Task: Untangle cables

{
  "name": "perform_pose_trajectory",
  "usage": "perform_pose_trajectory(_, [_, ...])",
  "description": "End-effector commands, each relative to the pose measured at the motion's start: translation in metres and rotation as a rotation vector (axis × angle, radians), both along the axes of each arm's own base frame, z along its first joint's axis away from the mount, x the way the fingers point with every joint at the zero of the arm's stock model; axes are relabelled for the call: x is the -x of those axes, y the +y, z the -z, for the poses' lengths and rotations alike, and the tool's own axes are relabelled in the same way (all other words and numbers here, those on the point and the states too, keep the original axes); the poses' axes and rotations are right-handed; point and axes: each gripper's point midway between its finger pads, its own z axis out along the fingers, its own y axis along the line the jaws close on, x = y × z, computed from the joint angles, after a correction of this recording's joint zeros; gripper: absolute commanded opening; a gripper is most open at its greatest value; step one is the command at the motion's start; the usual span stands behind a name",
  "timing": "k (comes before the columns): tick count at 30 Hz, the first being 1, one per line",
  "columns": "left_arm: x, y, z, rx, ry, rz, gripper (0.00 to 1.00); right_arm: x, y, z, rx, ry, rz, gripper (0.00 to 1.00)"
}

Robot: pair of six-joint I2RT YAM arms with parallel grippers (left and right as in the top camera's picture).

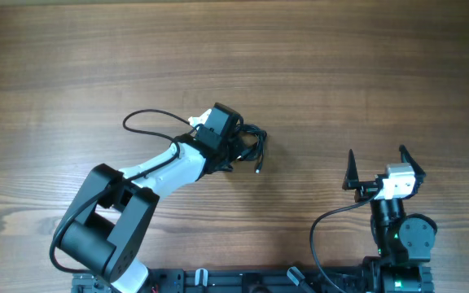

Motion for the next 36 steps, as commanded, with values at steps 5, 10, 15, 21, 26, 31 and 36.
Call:
perform_pose_trajectory(5, [-0.023, 0.05, -0.063, -0.091, -0.182, -0.01, 0.04, 0.0, 0.002, -0.001, 0.013, -0.007, -0.01, 1.0])
perform_pose_trajectory(10, [-0.001, 0.075, -0.158, -0.097, -0.39, 0.067, 0.04, 0.0, 0.002, -0.001, 0.013, -0.006, -0.01, 1.0])
perform_pose_trajectory(15, [0.004, 0.078, -0.164, -0.093, -0.4, 0.066, 0.04, 0.009, 0.048, -0.009, -0.156, -0.009, -0.283, 1.0])
perform_pose_trajectory(21, [-0.002, 0.075, -0.172, -0.075, -0.436, 0.057, 0.04, 0.034, 0.097, -0.008, -1.302, 0.423, -0.515, 1.0])
perform_pose_trajectory(26, [0.0, 0.076, -0.169, 0.064, -0.341, -0.161, 0.04, 0.021, 0.079, -0.017, -1.302, 0.319, -0.426, 0.99])
perform_pose_trajectory(31, [0.005, 0.078, -0.157, 0.221, -0.179, -0.451, 0.04, 0.003, 0.098, -0.023, -1.32, 0.562, -0.427, 0.86])
perform_pose_trajectory(36, [0.012, 0.06, -0.147, 0.201, -0.15, -0.361, 0.04, -0.012, 0.172, -0.041, -1.31, 0.808, -0.786, 0.8])
